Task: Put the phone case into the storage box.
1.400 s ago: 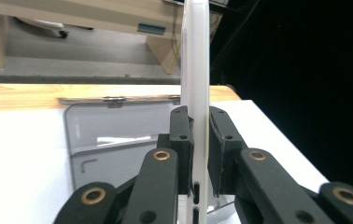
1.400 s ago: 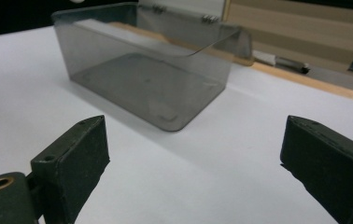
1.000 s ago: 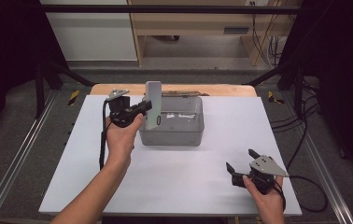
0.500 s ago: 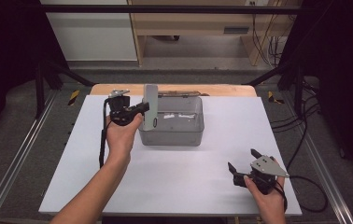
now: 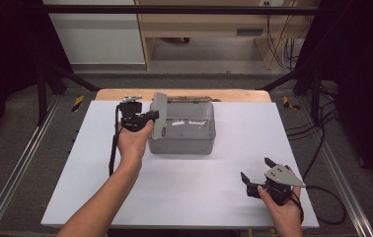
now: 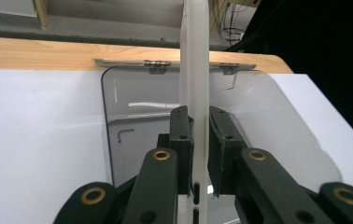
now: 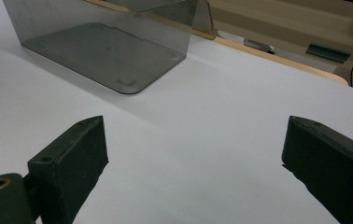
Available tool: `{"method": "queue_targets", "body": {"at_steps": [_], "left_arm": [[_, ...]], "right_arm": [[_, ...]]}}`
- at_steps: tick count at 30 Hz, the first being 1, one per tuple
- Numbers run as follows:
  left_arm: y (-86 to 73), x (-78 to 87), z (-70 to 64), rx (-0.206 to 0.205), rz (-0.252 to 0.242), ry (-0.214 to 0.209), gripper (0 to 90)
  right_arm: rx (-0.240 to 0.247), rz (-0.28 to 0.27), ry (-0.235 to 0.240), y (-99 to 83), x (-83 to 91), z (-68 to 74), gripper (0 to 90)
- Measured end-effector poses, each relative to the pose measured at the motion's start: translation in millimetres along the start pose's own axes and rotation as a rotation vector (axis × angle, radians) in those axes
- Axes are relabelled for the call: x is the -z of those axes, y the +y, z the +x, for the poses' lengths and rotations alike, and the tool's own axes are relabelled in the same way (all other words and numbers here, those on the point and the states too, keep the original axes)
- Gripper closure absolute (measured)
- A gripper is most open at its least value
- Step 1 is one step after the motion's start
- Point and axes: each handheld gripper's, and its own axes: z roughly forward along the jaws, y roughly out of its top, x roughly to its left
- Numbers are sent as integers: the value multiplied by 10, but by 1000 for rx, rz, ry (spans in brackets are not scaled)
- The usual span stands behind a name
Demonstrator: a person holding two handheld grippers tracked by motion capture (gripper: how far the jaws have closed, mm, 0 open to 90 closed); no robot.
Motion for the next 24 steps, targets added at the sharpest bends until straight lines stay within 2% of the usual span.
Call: {"method": "queue_targets", "body": {"at_steps": [4,24], "left_arm": [[-20,-107,53,17,8,10,811],[-169,-446,103,65,69,13,811]], "right_arm": [[-3,-2,8,0,3,0,70],[-15,0,16,-6,6,-14,68]]}}
